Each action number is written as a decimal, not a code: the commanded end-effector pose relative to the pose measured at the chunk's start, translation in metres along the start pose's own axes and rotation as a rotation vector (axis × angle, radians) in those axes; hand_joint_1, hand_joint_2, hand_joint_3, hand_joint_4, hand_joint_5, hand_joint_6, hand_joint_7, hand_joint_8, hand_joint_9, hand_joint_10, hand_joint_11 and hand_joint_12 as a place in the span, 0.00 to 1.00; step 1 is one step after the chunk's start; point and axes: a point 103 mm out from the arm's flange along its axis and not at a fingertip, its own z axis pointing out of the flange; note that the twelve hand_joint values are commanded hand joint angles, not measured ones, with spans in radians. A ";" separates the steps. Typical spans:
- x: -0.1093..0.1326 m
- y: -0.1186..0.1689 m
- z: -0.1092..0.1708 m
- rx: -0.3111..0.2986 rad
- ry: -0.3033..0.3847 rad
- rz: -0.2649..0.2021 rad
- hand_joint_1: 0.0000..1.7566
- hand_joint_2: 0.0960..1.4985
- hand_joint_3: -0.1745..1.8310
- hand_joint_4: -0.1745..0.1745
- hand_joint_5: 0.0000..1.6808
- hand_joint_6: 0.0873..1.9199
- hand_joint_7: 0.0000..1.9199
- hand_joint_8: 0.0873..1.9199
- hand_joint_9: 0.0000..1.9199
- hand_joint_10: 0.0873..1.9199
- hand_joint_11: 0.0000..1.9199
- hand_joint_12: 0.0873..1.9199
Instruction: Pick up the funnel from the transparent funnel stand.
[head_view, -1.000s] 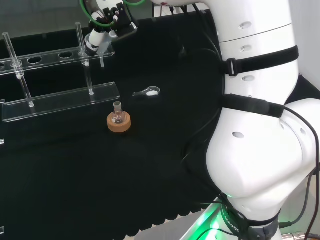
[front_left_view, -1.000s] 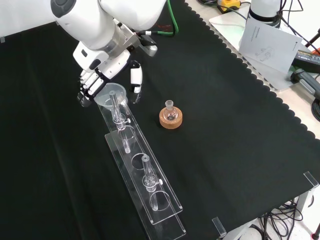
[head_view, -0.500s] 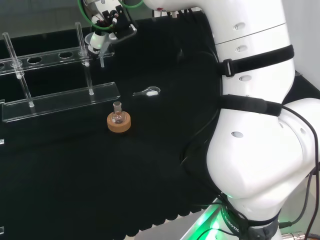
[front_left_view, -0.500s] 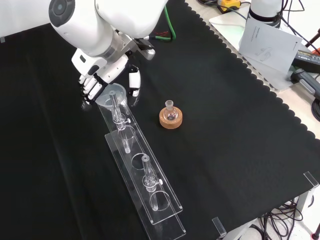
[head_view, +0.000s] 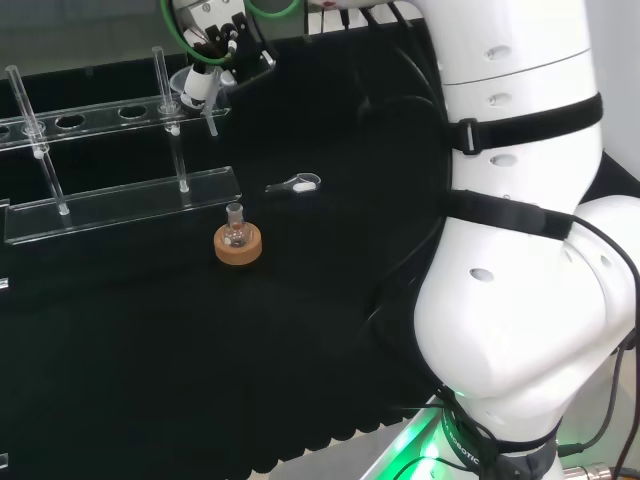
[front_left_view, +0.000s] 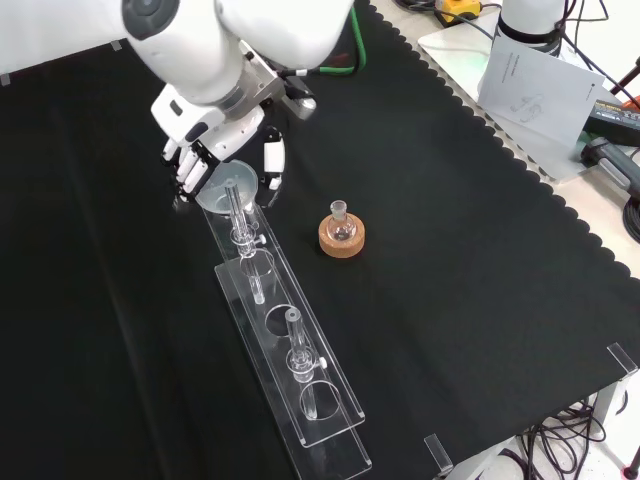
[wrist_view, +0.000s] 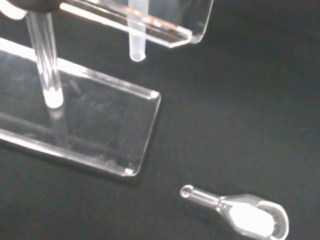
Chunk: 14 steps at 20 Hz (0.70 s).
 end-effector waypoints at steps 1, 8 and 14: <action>-0.003 -0.018 -0.030 -0.183 -0.072 0.040 0.43 0.51 0.32 0.27 0.38 0.02 0.32 0.40 0.46 0.31 0.24 0.67; -0.010 -0.052 -0.059 -0.211 -0.058 0.055 0.44 0.51 0.34 0.27 0.40 0.12 0.36 0.40 0.50 0.30 0.26 0.66; -0.013 -0.097 -0.073 -0.232 -0.051 0.096 0.44 0.50 0.35 0.27 0.35 0.24 0.36 0.41 0.50 0.30 0.27 0.66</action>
